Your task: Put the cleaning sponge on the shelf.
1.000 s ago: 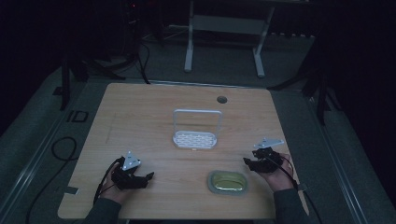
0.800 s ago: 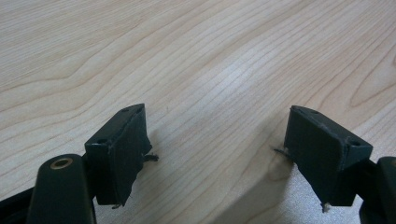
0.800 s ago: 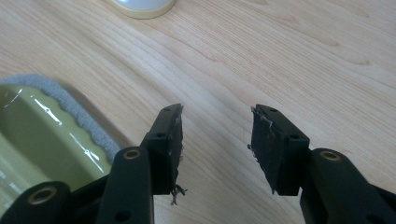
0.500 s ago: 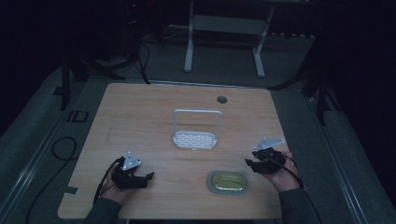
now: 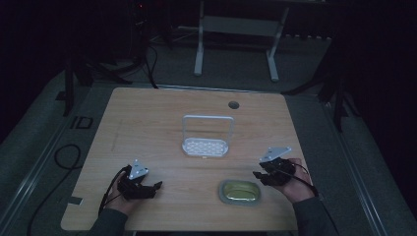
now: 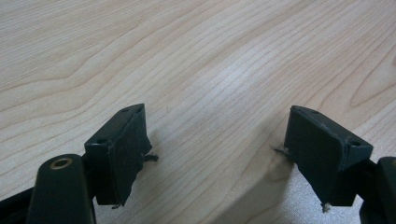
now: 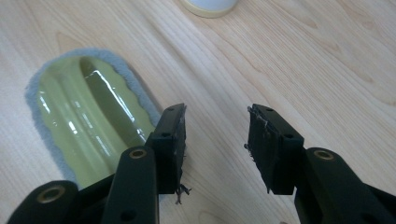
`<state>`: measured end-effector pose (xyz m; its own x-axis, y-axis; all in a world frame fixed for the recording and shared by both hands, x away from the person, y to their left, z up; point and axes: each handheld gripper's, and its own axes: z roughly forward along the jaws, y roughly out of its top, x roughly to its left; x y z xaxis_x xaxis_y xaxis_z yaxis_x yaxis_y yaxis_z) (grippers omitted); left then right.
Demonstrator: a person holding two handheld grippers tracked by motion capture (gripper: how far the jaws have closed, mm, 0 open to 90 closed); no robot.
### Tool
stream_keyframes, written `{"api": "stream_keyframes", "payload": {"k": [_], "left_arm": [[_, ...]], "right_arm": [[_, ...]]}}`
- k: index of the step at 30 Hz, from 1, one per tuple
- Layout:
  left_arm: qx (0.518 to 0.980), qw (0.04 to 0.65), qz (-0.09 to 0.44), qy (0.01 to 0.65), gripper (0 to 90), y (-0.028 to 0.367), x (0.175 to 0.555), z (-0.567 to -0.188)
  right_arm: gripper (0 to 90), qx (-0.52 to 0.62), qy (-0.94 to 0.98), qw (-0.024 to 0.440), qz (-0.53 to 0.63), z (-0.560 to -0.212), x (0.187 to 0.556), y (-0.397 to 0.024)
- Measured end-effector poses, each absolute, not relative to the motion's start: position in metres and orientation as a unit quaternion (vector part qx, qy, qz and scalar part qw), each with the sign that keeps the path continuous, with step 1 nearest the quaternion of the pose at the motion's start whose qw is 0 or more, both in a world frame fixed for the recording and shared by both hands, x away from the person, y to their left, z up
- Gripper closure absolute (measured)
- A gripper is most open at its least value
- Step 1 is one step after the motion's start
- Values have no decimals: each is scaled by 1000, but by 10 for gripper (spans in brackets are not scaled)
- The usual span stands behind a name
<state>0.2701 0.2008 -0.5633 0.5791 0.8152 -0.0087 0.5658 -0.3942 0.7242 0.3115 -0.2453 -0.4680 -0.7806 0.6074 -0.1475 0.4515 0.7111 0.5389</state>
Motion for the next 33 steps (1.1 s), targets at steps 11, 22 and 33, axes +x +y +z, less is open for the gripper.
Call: {"api": "stream_keyframes", "payload": {"k": [11, 22, 33], "left_arm": [[816, 352, 177, 423, 218, 201, 270, -563], [816, 352, 177, 423, 218, 201, 270, -563], [816, 352, 177, 423, 218, 201, 270, -563]], "right_arm": [[554, 262, 924, 149, 235, -464, 308, -238], [524, 243, 933, 128, 233, -460, 307, -233], [509, 222, 941, 122, 224, -456, 307, -225]]}}
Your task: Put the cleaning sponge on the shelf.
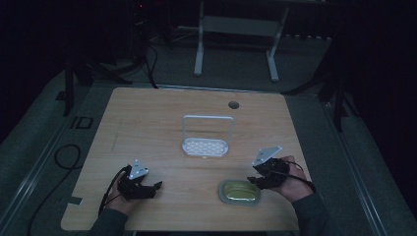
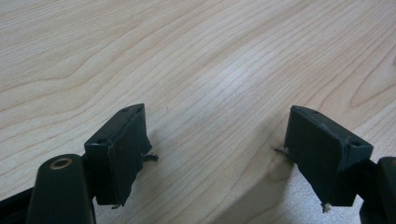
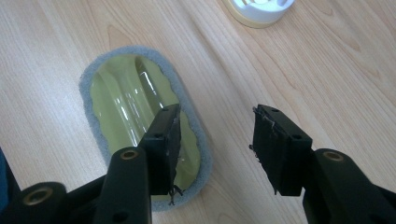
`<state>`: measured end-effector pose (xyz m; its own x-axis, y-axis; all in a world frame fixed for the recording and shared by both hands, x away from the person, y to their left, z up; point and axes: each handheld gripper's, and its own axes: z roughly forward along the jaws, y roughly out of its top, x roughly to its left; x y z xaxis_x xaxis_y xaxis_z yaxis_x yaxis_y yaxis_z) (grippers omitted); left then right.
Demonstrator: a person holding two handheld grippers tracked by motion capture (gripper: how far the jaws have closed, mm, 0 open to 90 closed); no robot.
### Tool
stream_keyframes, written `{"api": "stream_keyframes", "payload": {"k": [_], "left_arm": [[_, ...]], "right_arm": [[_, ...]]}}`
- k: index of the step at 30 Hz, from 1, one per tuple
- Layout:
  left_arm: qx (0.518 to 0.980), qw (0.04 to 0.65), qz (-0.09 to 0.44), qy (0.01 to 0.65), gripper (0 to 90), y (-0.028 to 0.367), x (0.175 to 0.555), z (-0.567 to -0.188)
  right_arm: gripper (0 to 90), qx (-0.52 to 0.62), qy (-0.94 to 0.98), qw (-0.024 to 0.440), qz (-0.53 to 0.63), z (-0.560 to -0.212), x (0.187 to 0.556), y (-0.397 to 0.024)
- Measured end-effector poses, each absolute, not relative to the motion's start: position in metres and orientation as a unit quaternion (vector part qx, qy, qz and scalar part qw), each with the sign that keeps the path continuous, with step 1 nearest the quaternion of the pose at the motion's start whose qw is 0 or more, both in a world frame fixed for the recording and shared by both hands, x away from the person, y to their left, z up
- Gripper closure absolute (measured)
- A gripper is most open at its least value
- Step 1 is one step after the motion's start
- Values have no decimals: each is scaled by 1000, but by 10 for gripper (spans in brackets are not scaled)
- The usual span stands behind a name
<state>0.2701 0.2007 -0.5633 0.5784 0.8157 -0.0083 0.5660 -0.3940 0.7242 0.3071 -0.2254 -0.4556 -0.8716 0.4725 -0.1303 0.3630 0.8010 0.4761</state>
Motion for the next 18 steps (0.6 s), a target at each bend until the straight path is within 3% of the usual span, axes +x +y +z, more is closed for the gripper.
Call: {"api": "stream_keyframes", "payload": {"k": [18], "left_arm": [[816, 352, 177, 424, 217, 201, 270, -563]], "right_arm": [[526, 189, 952, 103, 218, -452, 309, -216]]}}
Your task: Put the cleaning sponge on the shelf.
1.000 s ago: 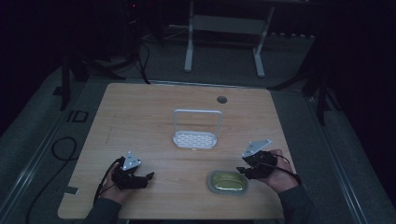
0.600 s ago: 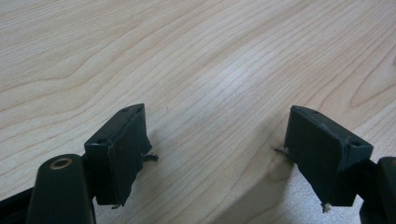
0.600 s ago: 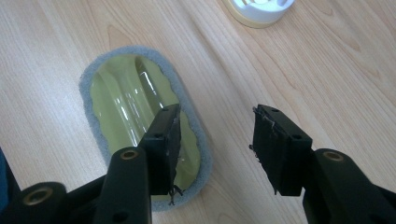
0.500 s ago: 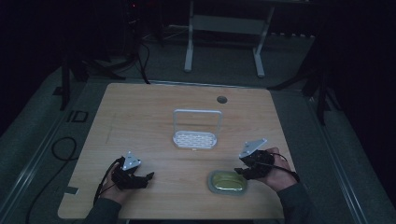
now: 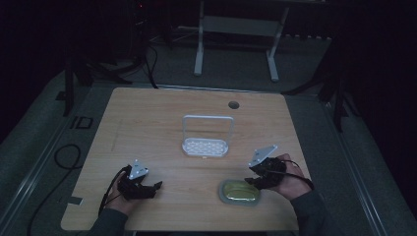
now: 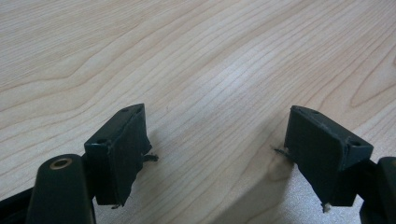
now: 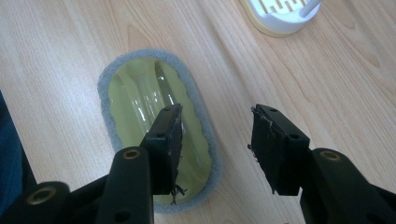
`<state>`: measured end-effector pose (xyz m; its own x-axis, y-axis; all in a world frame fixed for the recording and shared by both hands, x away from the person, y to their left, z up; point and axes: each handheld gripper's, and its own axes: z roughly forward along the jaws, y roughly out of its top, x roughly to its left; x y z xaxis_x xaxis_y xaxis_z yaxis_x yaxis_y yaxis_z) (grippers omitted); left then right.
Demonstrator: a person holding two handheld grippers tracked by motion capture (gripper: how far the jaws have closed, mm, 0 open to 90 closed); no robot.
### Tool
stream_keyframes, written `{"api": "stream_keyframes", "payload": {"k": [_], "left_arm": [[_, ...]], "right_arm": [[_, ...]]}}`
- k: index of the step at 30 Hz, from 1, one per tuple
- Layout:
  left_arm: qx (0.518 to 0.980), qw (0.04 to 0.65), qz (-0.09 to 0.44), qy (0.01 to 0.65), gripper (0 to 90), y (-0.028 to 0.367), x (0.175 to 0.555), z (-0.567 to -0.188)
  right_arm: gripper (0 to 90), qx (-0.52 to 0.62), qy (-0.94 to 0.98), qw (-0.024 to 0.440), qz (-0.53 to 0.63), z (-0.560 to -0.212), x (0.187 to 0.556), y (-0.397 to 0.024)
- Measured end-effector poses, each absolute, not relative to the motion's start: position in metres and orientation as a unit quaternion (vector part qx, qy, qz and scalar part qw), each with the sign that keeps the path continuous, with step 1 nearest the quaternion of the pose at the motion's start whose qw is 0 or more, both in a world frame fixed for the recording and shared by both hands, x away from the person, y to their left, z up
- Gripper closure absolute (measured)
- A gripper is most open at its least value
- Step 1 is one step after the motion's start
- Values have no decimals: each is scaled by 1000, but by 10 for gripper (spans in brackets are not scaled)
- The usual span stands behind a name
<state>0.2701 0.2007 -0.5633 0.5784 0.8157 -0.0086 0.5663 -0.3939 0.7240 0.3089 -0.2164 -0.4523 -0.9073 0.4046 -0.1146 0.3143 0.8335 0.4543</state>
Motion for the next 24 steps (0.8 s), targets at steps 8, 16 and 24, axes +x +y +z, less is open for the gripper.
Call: {"api": "stream_keyframes", "payload": {"k": [8, 16, 24], "left_arm": [[815, 353, 178, 424, 217, 201, 270, -563], [816, 352, 177, 424, 217, 201, 270, -563], [816, 352, 177, 424, 217, 201, 270, -563]], "right_arm": [[526, 177, 956, 98, 211, -450, 310, -213], [541, 161, 962, 92, 199, -451, 309, -207], [544, 151, 966, 85, 193, -452, 309, -204]]}}
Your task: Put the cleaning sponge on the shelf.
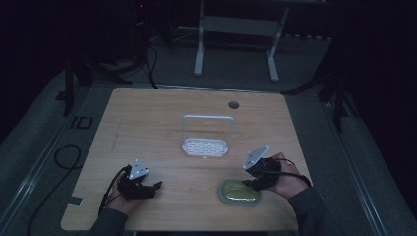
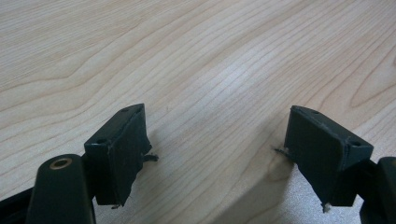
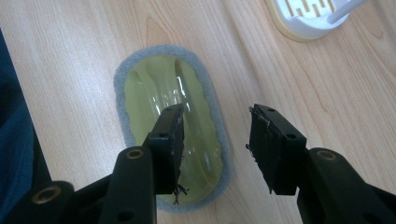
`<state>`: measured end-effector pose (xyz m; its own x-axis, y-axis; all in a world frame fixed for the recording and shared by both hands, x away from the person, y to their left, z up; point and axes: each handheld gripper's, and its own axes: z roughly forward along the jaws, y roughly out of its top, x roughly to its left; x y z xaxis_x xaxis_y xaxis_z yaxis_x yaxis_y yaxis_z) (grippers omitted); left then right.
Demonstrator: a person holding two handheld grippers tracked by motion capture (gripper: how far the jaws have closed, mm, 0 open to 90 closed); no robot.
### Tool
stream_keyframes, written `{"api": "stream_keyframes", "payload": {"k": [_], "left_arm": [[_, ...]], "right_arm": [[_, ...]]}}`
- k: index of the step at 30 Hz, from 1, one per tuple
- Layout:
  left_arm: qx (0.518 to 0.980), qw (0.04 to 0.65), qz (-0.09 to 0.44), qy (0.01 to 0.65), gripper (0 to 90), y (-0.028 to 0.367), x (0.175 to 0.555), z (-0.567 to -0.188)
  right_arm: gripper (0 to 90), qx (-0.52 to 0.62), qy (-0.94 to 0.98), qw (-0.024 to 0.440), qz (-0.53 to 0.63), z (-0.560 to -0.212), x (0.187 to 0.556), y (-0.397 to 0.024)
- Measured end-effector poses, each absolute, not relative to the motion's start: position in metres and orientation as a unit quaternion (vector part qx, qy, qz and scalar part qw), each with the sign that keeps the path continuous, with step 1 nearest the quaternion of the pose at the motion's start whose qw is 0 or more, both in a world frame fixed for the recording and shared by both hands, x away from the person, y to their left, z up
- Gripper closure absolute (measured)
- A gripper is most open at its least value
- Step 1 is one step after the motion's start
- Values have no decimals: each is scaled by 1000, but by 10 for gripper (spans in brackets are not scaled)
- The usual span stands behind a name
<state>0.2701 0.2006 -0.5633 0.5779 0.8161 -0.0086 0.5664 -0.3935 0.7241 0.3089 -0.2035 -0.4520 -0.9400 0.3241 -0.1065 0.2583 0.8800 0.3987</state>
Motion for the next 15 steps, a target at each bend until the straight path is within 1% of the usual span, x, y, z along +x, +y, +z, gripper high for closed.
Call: {"api": "stream_keyframes", "payload": {"k": [15], "left_arm": [[816, 352, 178, 424, 216, 201, 270, -563]], "right_arm": [[560, 125, 974, 72, 173, -454, 308, -194]]}}
